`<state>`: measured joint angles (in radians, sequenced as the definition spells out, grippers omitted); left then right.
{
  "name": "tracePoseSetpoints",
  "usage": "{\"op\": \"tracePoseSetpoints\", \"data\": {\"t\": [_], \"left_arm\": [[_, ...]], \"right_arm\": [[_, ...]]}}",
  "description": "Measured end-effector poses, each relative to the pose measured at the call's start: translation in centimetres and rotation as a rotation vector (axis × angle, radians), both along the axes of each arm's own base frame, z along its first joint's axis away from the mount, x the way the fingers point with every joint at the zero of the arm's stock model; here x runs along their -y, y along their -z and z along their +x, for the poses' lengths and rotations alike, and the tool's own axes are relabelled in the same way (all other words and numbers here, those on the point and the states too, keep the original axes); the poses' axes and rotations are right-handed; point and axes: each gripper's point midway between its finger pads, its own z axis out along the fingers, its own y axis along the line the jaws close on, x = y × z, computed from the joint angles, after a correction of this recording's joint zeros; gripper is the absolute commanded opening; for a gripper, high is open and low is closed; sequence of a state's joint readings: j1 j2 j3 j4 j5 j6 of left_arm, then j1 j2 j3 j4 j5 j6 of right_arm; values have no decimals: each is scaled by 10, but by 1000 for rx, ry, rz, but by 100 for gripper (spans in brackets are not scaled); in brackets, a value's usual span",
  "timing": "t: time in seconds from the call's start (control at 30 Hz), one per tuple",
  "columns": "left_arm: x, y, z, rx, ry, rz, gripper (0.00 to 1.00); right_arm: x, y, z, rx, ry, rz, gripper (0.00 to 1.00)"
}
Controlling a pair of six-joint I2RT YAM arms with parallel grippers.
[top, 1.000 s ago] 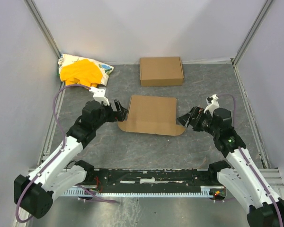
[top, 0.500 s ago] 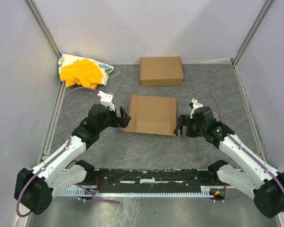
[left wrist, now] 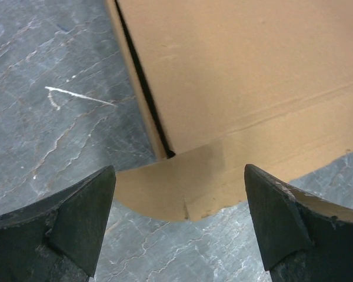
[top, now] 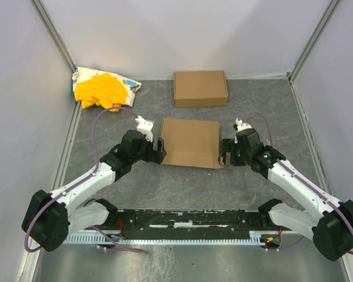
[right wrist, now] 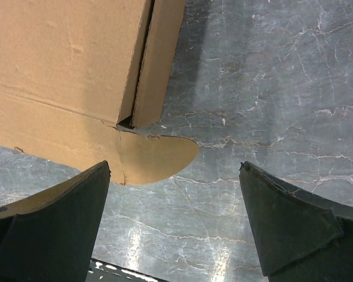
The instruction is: Fold the paper box
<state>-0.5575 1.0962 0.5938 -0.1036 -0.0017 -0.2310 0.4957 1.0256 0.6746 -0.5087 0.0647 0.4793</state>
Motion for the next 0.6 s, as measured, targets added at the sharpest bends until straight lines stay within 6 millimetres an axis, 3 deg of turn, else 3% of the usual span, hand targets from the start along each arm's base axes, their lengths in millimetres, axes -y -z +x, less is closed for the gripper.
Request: {"op": "tracePoseSetpoints", "data": {"t": [0.23,0.47,0.6], "left_arm": [[8,-9,-6,43,62,13,94],[4,-3,-6,41,59,55,94],[1,13,-4,8,48,99,93]], "right_arm": [[-9,14,-1,-64,-46,-7,99],[-15,15,-1,-69,-83,12,99],[-17,17,-1,-76,-93,14,99]]}}
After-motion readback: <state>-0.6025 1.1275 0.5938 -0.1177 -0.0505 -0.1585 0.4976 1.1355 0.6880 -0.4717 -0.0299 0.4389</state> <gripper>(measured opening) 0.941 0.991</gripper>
